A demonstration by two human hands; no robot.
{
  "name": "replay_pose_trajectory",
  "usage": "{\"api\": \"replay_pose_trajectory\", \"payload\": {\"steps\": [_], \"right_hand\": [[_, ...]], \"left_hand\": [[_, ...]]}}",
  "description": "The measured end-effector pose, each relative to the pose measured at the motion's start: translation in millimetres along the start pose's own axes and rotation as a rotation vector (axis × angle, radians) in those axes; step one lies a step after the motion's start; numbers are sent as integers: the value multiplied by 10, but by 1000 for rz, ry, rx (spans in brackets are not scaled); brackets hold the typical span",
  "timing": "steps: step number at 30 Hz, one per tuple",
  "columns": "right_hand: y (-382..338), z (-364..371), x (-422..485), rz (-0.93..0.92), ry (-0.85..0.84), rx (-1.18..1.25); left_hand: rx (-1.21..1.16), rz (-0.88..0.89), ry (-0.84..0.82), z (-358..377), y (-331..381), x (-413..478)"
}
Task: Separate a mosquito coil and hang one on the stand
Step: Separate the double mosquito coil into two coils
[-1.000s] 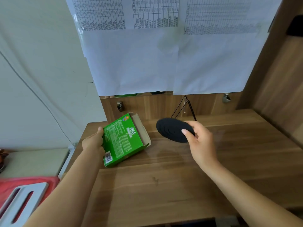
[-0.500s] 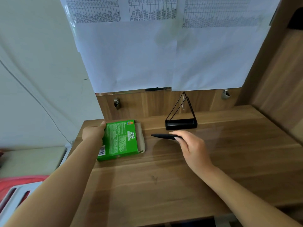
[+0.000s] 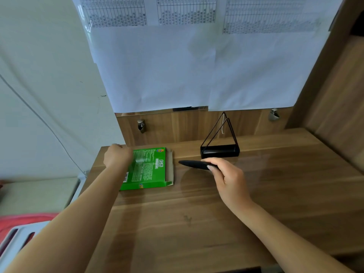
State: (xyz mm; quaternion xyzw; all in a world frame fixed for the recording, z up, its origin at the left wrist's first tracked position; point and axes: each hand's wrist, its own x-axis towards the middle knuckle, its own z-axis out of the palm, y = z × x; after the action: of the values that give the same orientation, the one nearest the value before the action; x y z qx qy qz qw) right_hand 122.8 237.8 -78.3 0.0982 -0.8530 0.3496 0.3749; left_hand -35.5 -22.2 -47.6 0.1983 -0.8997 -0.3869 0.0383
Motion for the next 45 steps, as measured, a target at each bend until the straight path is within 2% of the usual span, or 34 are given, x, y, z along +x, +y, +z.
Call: {"api": "replay_pose_trajectory", "payload": {"steps": [4,6,10,11,13,17,20,22,27,29,32,37,41,45], "right_hand": [[22,33,15,-35,74,17],[27,49,24,-88,98,27],[43,57,38,-227,95,42],[51,52,36,-252,77,36],[65,40,16,-285,46,22],[109,-4,-22,-252,-35,4],[130,-53,-57,-91,-79,-1],[130,-76,-55,118,-67,88],[172,-35,199,833,1,586],[200,2,262,1007,-34,750],[255,33,267,1014,-114,794],[357,51,291,974,-182,794],[417,16,394,974,-251,830],[470,-5,420,887,-287,776]], "left_hand": [[-126,195,46,7,134,-398],[-206,232,-95,62,231,-610],[-506,-143,-696,141,434,-981],[-563,-194,-790,170,445,-1037],[-722,-263,-856,237,427,-1114],[-928,-324,-778,353,356,-1149],[-930,-265,-750,378,308,-1129],[-921,-222,-737,380,284,-1111],[-866,-104,-754,410,274,-1143],[-838,-78,-753,444,280,-1165],[-810,-72,-729,514,290,-1179],[-905,-159,-630,636,331,-1165],[-872,-77,-573,734,338,-1114],[-803,-24,-570,785,435,-1089]]}}
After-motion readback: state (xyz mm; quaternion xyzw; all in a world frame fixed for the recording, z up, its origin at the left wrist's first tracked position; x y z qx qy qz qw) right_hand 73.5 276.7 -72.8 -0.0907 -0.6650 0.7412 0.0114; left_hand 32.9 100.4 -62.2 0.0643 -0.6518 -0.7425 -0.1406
